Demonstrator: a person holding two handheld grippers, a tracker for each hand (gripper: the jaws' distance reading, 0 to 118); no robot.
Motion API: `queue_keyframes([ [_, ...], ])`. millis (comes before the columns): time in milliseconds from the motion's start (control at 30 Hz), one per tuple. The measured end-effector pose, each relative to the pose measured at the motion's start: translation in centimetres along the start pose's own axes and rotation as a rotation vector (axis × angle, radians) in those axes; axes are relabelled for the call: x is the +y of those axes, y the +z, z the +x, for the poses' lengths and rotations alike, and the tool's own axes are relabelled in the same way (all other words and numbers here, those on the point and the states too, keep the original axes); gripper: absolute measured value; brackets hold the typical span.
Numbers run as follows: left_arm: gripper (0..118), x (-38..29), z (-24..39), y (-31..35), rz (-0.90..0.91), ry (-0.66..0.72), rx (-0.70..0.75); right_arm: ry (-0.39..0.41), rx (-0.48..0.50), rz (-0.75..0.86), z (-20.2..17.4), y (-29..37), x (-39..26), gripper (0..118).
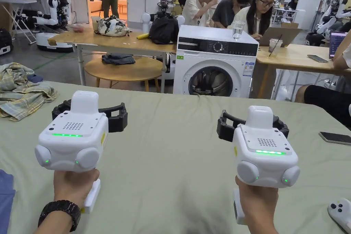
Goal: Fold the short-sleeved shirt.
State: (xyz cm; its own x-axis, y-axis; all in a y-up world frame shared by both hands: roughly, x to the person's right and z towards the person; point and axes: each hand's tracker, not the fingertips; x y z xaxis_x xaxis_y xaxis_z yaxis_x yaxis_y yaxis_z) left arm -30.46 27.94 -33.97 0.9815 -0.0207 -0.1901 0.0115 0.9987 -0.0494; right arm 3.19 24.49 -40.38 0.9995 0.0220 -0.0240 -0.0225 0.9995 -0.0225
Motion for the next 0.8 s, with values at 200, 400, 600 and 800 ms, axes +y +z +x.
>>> queue_keyframes([
  [200,115,0.2,0.5,0.3,0.003,-0.004,-0.015,-0.009,0.002,-0.009,-0.3,0.1,-0.2,108],
  [400,115,-0.4,0.8,-0.1,-0.009,-0.005,-0.012,0.019,0.009,-0.005,-0.7,0.2,-0.2,108],
  [600,115,-1.3,1.0,-0.1,-0.024,-0.011,-0.019,0.0,0.007,-0.006,-0.5,0.5,-0.3,108],
  [800,115,-1.7,1.5,0.0,-0.017,-0.021,-0.029,-0.005,0.001,-0.014,-0.5,0.7,-0.7,108],
])
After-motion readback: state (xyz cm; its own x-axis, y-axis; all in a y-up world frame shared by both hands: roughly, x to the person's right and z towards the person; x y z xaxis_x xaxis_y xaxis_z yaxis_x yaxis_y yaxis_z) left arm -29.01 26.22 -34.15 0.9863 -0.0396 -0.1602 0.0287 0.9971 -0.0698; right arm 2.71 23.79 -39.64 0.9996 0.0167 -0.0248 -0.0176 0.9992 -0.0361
